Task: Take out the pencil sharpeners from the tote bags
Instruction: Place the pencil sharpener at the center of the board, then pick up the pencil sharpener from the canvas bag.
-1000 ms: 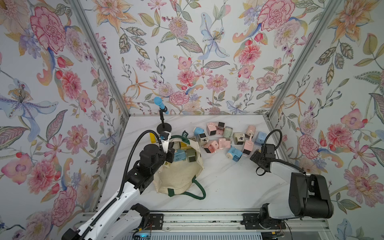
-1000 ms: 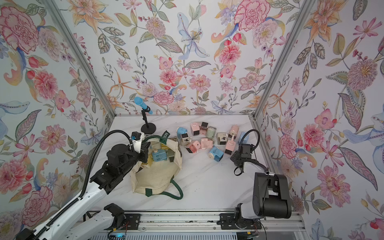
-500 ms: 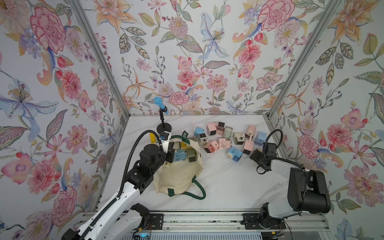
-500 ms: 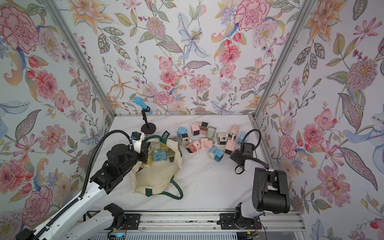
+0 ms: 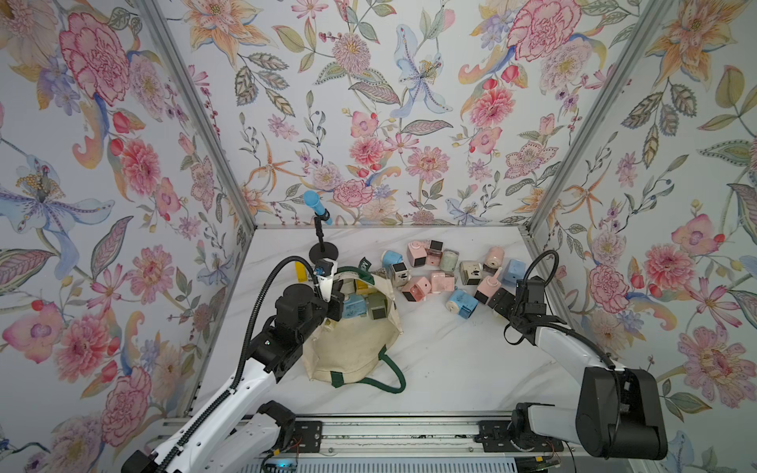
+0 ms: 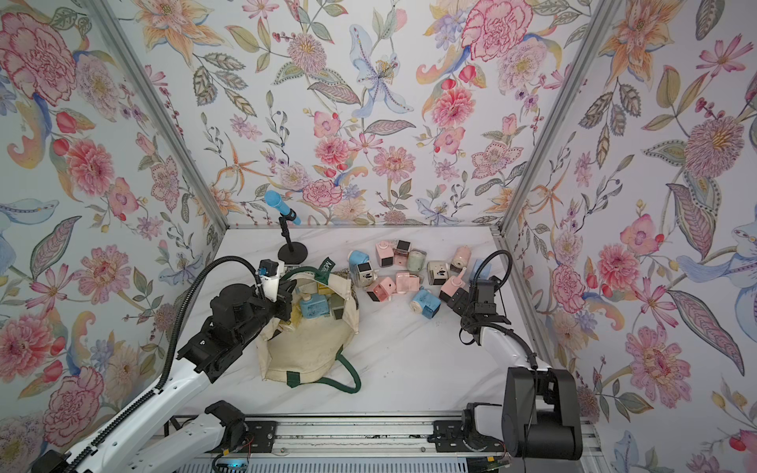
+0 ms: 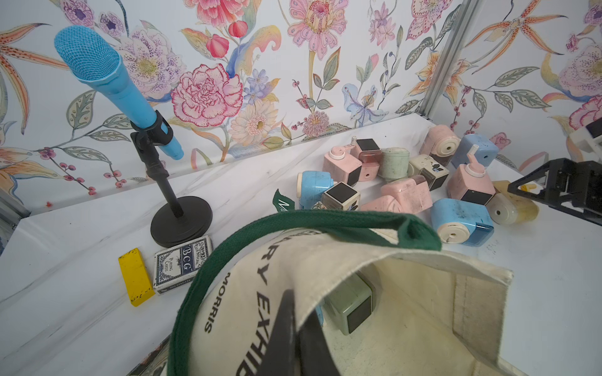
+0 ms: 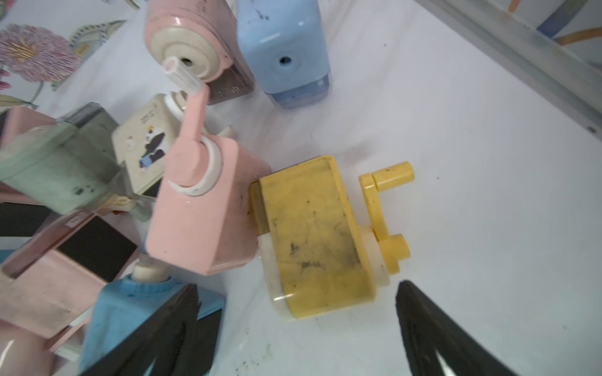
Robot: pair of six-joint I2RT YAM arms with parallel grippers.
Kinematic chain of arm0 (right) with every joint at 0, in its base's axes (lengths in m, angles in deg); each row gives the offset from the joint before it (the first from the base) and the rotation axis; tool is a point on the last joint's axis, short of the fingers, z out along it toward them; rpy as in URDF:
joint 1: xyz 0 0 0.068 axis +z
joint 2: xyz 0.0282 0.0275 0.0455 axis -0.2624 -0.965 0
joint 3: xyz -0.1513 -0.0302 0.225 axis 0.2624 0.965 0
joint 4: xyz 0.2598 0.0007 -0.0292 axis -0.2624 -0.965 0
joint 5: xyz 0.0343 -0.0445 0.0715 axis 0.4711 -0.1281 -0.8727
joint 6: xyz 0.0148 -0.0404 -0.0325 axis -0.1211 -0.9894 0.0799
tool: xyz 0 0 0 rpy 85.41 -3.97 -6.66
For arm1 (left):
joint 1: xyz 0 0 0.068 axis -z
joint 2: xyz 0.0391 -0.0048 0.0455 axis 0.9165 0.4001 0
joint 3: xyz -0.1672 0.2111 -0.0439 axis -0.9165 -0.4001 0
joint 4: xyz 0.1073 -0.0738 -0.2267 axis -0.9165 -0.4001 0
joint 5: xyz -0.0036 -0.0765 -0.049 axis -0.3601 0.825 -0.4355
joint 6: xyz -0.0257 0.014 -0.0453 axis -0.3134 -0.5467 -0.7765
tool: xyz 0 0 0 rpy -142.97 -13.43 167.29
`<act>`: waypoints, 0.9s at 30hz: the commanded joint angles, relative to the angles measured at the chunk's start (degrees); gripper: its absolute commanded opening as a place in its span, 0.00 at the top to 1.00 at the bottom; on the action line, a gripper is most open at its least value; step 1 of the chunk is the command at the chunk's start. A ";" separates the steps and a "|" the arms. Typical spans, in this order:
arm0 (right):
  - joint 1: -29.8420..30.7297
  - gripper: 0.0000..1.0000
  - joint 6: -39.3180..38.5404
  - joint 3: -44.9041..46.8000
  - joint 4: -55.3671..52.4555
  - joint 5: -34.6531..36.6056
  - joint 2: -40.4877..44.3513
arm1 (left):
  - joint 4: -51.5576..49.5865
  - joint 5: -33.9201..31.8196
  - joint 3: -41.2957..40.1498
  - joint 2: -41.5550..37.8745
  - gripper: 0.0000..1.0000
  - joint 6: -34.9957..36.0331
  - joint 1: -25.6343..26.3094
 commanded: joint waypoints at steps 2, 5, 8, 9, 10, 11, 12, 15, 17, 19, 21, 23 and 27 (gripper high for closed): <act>6.84 0.09 -3.04 2.05 1.52 4.04 12.09 | -0.23 0.32 0.31 -1.07 1.00 -0.94 -0.55; 15.23 0.12 -7.01 3.14 4.37 3.88 20.41 | -0.13 0.18 0.23 -1.21 1.00 -0.89 -0.56; 25.12 0.15 -10.91 3.54 7.10 3.90 25.29 | -0.11 0.03 0.15 -1.15 1.00 -0.81 -0.57; 28.46 0.15 -12.38 3.51 7.98 4.05 26.33 | -0.11 0.00 0.14 -1.17 1.00 -0.78 -0.57; 31.87 0.15 -14.34 3.60 9.36 3.45 27.04 | -0.12 -0.06 0.20 -1.16 1.00 -0.81 -0.58; 34.82 0.15 -16.64 3.76 10.79 2.31 27.41 | -0.13 -0.03 0.22 -1.16 1.00 -0.81 -0.61; 39.27 0.14 -19.30 3.86 12.24 1.75 27.57 | -0.03 -0.04 0.23 -1.24 1.00 -0.81 -0.63; 50.69 0.14 -25.87 3.13 14.65 2.44 25.80 | 0.23 -0.32 0.14 -1.59 1.00 -0.71 -0.79; 57.64 0.14 -28.95 2.04 16.10 4.85 22.65 | 0.24 -0.36 0.13 -1.51 1.00 -0.59 -0.88; 64.22 0.14 -31.33 0.04 17.48 7.41 17.84 | 0.23 -0.32 0.07 -1.50 1.00 -0.50 -0.81; 68.81 0.13 -32.33 -3.17 17.33 9.45 12.31 | 0.24 -0.40 0.05 -1.55 1.00 -0.48 -0.89; 72.59 0.13 -31.95 -7.50 15.10 13.23 5.74 | 0.39 -0.35 0.05 -1.69 1.00 -0.45 -0.84; 77.04 0.14 -27.37 -16.92 9.55 19.71 -8.18 | 0.43 0.10 0.07 -1.59 1.00 -0.61 -1.02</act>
